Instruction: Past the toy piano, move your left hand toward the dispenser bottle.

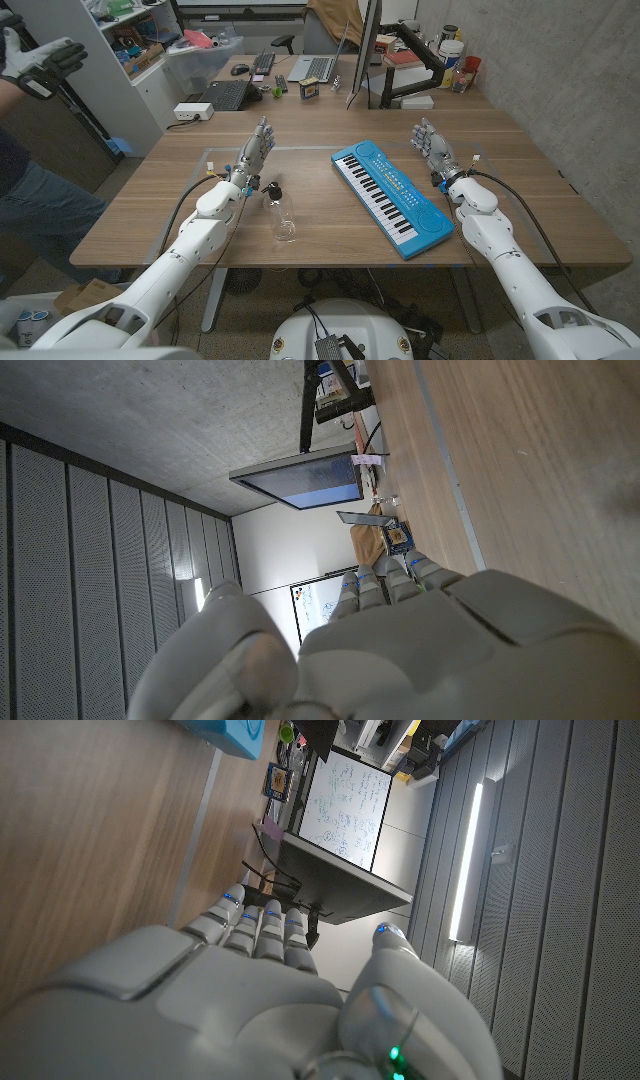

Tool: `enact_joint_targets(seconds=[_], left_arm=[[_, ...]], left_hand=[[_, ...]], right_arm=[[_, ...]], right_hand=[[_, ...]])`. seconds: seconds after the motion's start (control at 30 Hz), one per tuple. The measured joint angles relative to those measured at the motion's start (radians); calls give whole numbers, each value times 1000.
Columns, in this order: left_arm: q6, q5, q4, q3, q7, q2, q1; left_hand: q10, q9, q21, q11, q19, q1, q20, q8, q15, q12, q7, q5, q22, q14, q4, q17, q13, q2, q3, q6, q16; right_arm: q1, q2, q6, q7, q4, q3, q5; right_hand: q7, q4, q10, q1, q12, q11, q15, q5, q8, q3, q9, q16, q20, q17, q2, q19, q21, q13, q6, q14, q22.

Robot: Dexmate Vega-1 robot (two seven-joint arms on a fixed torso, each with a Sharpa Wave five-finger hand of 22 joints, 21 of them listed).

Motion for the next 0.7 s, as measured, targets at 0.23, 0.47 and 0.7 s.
enact_joint_targets(seconds=[0.23, 0.47, 0.7], left_arm=[[8, 10, -3, -12, -4, -6, 4], [16, 22, -12, -19, -5, -8, 8], [23, 34, -19, -22, -4, -9, 10]], left_hand=[[0, 0, 0, 0, -4, 2, -4, 0, 0, 0, 0, 0, 0, 0, 4, 0, 0, 2, -4, 0, 0], [0, 0, 0, 0, -4, 2, -4, 0, -3, 0, 0, 0, 0, -3, 4, 0, 0, 2, -4, 0, 0], [-4, 0, 0, -4, -9, 2, 2, 0, 0, 0, 0, 0, 0, -7, 4, 0, 0, 2, -4, 0, 0]], right_arm=[[0, 37, -13, 31, 4, 41, -47], [4, 70, -18, 55, 9, 81, -79], [7, 93, -18, 68, 13, 112, -93]], right_hand=[[0, 0, 0, 0, 0, 0, 0, 0, 0, 0, 0, 0, 0, 0, 0, 0, 0, 0, 0, 0, 0], [0, 0, 0, 0, 0, 0, 0, 0, 0, 0, 0, 0, 0, 0, 0, 0, 0, 0, 0, 0, 0], [0, 0, 0, 0, 0, 0, 0, 0, 0, 0, 0, 0, 0, 0, 0, 0, -5, 0, 0, 0, 0]])
